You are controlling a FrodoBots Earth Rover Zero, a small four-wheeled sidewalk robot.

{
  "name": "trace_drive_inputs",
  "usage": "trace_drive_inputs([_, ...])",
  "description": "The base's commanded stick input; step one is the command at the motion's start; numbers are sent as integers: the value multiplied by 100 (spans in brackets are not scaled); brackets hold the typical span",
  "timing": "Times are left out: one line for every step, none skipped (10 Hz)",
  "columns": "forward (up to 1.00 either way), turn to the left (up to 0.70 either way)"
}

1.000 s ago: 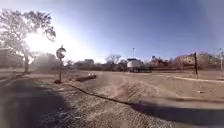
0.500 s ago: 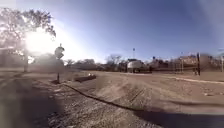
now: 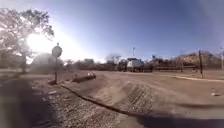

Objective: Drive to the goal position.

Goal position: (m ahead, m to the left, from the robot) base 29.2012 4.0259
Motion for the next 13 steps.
trace_drive_inputs([50,0])
trace_drive_inputs([50,0])
trace_drive_inputs([50,0])
trace_drive_inputs([50,0])
trace_drive_inputs([50,0])
trace_drive_inputs([50,0])
trace_drive_inputs([50,0])
trace_drive_inputs([50,0])
trace_drive_inputs([50,0])
trace_drive_inputs([50,0])
trace_drive_inputs([50,0])
trace_drive_inputs([50,0])
trace_drive_inputs([50,0])
